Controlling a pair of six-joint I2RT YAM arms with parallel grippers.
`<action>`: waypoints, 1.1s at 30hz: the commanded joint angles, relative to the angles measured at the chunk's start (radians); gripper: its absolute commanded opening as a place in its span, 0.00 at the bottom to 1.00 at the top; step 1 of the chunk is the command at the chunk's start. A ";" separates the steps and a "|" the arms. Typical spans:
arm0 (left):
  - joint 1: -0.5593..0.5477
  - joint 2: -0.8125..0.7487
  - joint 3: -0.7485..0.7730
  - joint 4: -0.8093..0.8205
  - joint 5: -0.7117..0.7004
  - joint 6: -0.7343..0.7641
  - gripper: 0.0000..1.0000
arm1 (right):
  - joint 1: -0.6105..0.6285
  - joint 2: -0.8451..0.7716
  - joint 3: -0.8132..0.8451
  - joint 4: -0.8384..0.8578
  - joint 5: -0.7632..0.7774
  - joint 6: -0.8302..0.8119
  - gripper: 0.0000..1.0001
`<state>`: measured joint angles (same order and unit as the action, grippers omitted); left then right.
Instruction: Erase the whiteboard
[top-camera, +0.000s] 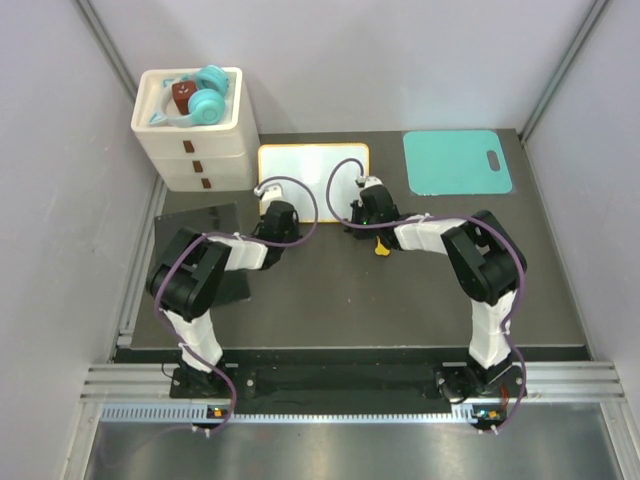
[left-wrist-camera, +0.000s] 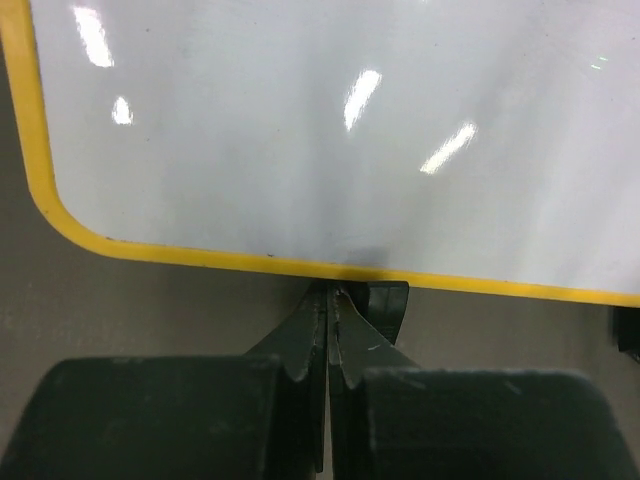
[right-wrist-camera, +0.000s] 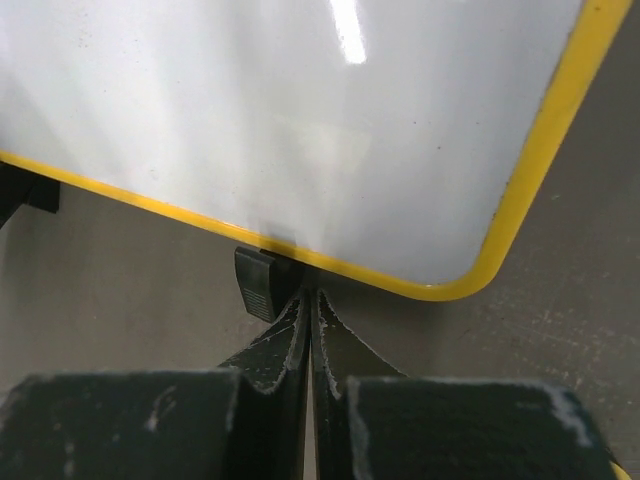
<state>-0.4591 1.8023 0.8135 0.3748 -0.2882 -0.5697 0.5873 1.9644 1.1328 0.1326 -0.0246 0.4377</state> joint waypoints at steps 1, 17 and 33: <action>-0.078 0.078 0.062 0.004 0.117 -0.009 0.00 | 0.046 -0.032 -0.010 0.033 -0.054 0.004 0.00; -0.078 -0.211 -0.125 -0.092 0.083 -0.059 0.00 | 0.045 -0.271 -0.125 -0.070 0.086 -0.045 0.02; -0.076 -0.934 -0.378 -0.399 0.155 -0.030 0.87 | 0.045 -1.200 -0.602 -0.371 0.264 -0.024 0.99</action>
<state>-0.5377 1.0195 0.4580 0.0841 -0.1745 -0.6205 0.6281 0.9913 0.6037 -0.0868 0.1497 0.4004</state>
